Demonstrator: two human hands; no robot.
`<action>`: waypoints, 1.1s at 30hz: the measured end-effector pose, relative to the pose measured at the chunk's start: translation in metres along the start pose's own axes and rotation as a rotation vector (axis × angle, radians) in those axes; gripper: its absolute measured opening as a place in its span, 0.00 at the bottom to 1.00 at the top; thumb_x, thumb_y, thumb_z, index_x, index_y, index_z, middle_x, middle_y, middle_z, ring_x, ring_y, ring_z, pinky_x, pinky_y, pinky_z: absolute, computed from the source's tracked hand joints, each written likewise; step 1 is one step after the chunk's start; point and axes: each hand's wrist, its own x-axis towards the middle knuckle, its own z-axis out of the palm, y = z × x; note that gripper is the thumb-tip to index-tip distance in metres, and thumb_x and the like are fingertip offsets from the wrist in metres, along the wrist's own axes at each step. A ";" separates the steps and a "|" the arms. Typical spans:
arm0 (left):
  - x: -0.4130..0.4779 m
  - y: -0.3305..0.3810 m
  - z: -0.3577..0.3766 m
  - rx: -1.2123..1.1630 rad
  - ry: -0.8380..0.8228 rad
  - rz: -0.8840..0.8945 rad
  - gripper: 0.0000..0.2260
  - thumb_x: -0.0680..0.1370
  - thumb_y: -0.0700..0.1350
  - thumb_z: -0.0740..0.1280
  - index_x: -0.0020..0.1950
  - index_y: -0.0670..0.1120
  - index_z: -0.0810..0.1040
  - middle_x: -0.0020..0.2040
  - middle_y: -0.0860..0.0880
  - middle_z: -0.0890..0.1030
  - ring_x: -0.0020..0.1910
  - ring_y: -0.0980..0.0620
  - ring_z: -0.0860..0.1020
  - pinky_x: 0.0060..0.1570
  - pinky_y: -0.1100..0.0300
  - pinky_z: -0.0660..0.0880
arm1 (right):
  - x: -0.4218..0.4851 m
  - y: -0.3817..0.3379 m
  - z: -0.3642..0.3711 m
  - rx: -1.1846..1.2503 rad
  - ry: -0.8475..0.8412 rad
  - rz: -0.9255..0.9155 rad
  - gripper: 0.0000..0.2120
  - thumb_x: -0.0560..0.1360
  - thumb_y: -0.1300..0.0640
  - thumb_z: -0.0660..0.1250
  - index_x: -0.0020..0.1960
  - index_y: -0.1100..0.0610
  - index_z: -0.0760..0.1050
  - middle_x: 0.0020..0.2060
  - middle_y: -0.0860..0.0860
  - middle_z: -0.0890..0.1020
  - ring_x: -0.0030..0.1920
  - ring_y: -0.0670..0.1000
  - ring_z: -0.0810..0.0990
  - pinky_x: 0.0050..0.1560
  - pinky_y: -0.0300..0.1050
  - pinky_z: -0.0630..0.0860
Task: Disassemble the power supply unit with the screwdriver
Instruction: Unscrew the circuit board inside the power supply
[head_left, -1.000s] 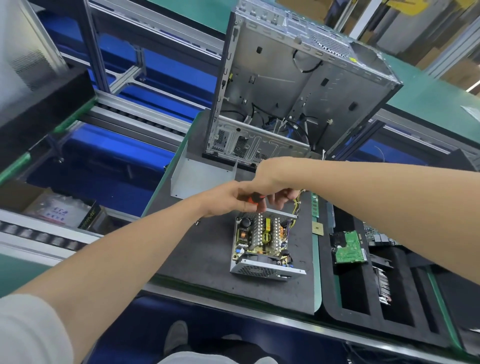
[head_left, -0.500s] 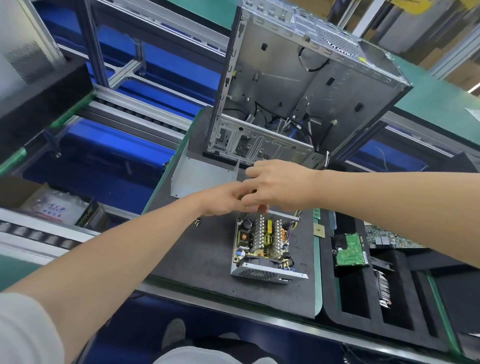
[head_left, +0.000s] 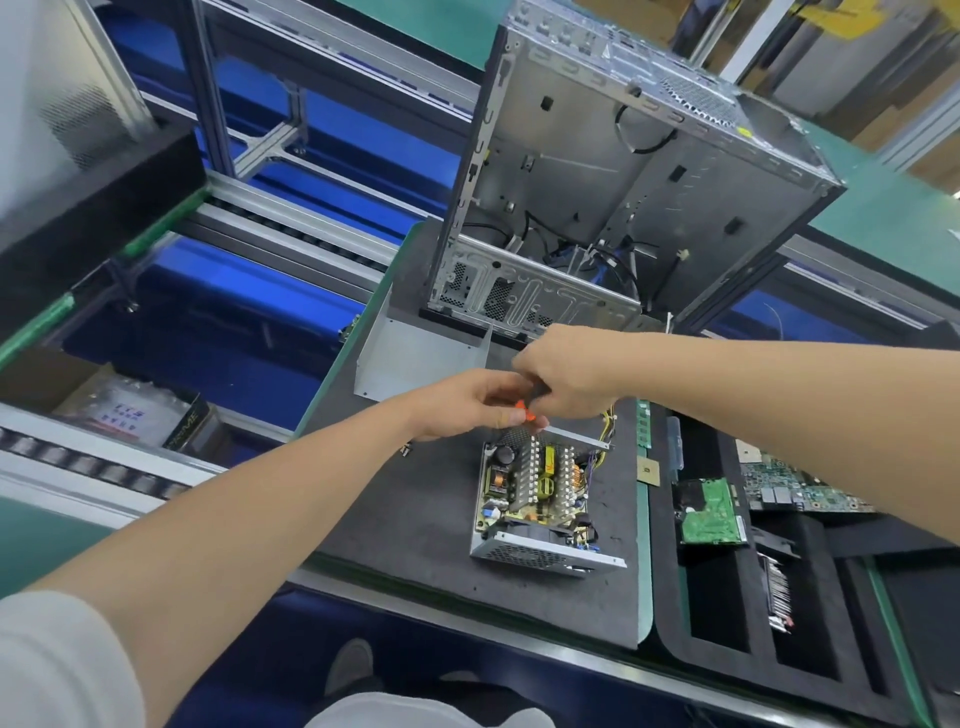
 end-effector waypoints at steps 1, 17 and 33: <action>0.000 0.001 -0.001 0.009 -0.007 0.002 0.11 0.86 0.38 0.65 0.67 0.44 0.78 0.62 0.47 0.85 0.64 0.53 0.82 0.64 0.65 0.74 | -0.002 0.002 0.005 -0.059 0.051 -0.105 0.10 0.79 0.51 0.67 0.59 0.50 0.77 0.41 0.47 0.77 0.44 0.54 0.77 0.39 0.47 0.72; 0.005 0.007 0.004 0.128 0.003 -0.053 0.13 0.83 0.35 0.68 0.61 0.51 0.82 0.56 0.55 0.87 0.60 0.55 0.83 0.65 0.62 0.73 | 0.005 0.001 -0.001 0.713 -0.388 0.464 0.30 0.83 0.35 0.54 0.45 0.61 0.77 0.28 0.50 0.80 0.23 0.48 0.76 0.26 0.35 0.71; 0.007 0.003 0.000 0.185 0.031 -0.019 0.11 0.83 0.36 0.69 0.65 0.40 0.81 0.59 0.49 0.87 0.61 0.57 0.83 0.60 0.67 0.75 | -0.004 0.016 0.031 -0.566 0.388 -0.590 0.14 0.77 0.61 0.66 0.62 0.53 0.74 0.51 0.51 0.80 0.43 0.53 0.72 0.44 0.49 0.74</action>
